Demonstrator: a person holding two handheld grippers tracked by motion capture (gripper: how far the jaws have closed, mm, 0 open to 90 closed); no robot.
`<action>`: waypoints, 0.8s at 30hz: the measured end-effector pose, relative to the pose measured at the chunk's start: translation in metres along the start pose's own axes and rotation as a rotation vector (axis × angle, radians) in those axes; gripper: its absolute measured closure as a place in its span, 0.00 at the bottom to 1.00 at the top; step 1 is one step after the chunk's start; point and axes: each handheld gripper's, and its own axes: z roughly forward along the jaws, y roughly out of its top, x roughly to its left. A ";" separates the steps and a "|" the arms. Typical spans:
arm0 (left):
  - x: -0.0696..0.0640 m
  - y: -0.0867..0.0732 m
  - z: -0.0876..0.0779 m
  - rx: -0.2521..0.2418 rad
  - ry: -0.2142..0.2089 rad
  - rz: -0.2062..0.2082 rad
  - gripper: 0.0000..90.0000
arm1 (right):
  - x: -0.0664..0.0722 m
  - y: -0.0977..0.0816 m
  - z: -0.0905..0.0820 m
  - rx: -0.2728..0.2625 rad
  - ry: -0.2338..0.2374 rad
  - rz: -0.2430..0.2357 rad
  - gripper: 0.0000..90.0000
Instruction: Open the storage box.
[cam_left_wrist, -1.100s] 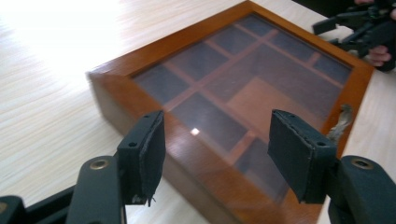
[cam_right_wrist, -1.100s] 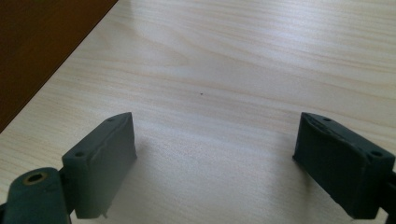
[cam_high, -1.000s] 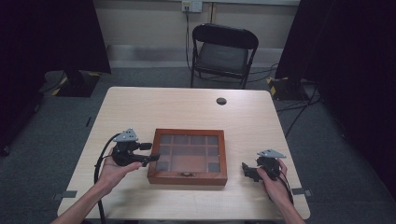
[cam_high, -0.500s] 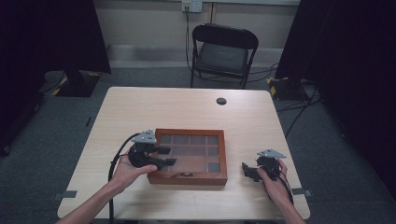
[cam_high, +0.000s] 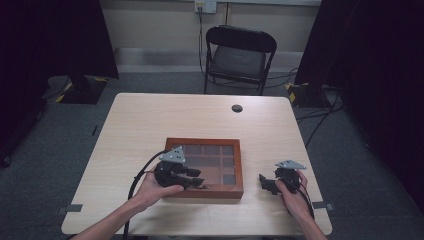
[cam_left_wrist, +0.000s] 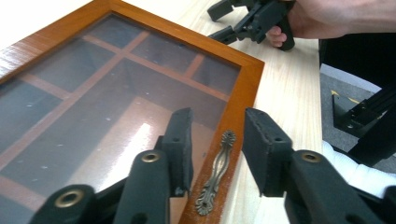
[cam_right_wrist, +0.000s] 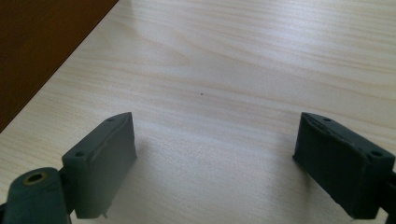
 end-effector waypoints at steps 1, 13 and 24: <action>0.000 -0.001 0.001 0.005 -0.011 0.002 0.75 | 0.000 0.000 0.000 0.000 0.000 0.001 0.13; 0.002 -0.008 0.010 0.054 -0.012 0.015 0.91 | 0.000 0.000 0.000 0.000 0.000 0.000 0.13; -0.001 -0.011 0.014 0.061 -0.007 0.055 0.89 | 0.000 0.000 0.000 0.000 0.002 -0.001 0.13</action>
